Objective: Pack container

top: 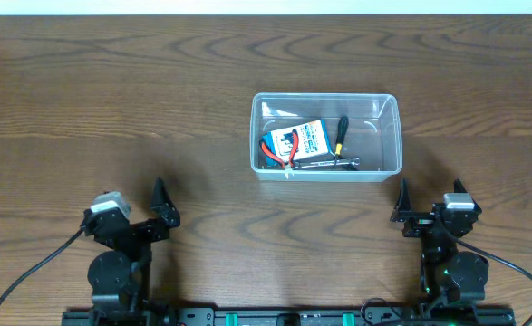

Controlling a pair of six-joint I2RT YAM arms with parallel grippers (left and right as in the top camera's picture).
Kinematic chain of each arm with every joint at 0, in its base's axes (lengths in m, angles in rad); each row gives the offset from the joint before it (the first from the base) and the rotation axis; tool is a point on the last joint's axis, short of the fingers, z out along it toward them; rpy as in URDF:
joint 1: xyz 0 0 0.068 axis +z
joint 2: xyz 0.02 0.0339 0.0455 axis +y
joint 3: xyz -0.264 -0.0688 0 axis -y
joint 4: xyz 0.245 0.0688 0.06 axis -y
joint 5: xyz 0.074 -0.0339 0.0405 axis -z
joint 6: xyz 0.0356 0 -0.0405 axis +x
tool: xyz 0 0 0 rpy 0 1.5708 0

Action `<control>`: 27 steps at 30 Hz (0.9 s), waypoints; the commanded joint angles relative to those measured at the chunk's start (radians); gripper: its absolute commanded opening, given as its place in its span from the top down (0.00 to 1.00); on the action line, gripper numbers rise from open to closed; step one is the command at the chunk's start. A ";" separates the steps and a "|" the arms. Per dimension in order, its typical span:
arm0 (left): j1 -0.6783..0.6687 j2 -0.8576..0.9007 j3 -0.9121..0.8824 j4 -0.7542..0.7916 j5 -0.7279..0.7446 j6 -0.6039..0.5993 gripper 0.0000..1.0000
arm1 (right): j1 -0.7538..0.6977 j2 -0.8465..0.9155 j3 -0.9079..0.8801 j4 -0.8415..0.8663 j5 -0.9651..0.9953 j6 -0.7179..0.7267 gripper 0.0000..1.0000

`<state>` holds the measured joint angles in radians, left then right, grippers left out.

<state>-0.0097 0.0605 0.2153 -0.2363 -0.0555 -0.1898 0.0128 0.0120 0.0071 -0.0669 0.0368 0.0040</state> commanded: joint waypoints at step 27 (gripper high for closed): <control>0.000 -0.059 -0.212 0.171 -0.001 0.186 0.02 | -0.001 -0.006 -0.002 -0.005 0.000 0.002 0.01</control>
<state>-0.0097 0.0101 0.0368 -0.0505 -0.0521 -0.0235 0.0128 0.0120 0.0071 -0.0669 0.0368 0.0040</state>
